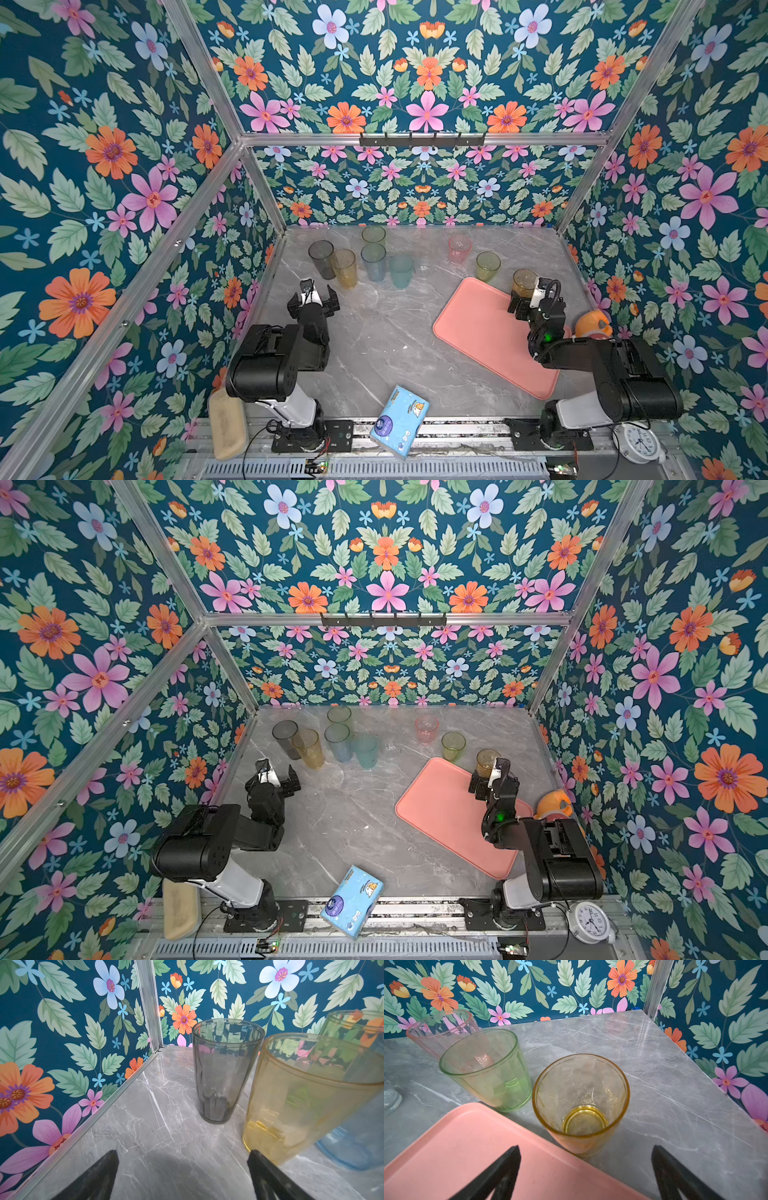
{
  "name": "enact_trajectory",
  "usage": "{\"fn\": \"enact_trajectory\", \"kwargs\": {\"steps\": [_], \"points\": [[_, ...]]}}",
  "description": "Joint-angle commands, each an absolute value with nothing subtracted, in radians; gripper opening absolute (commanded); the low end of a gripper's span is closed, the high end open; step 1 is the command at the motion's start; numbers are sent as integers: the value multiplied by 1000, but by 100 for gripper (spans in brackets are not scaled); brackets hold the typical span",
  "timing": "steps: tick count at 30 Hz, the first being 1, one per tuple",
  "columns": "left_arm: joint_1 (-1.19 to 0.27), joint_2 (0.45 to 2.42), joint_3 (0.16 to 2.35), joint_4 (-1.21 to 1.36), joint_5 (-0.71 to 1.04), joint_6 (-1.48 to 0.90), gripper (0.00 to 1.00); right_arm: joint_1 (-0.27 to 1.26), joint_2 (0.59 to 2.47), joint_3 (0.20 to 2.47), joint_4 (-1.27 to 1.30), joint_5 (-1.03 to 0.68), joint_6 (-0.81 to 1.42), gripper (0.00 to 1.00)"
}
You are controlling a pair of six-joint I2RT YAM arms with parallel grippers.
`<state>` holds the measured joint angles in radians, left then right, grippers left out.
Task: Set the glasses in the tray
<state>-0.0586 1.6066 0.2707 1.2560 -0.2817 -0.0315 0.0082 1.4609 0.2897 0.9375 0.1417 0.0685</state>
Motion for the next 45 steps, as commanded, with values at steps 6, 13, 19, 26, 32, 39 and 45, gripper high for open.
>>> {"fn": "enact_trajectory", "kwargs": {"steps": [6, 13, 19, 26, 32, 39, 45], "points": [[-57, 1608, 275, 1255, -277, -31, 100, 9, 1459, 293, 951, 144, 62, 99], [-55, 1608, 275, 1256, -275, -32, 100, -17, 1458, 299, 937, 95, 75, 99], [-55, 1608, 274, 1255, -275, -31, 100, -17, 1456, 298, 935, 95, 75, 99], [-55, 1608, 273, 1259, -275, -31, 100, -17, 1456, 298, 933, 95, 75, 99], [-57, 1606, 269, 1271, -281, -23, 100, -17, 1454, 290, 950, 90, 72, 99], [-70, 1449, 305, 1066, -313, -18, 100, -17, 1315, 250, 903, 95, 72, 99], [-92, 1196, 380, 730, -394, -183, 100, -16, 1117, 343, 593, 212, 171, 99]]}}
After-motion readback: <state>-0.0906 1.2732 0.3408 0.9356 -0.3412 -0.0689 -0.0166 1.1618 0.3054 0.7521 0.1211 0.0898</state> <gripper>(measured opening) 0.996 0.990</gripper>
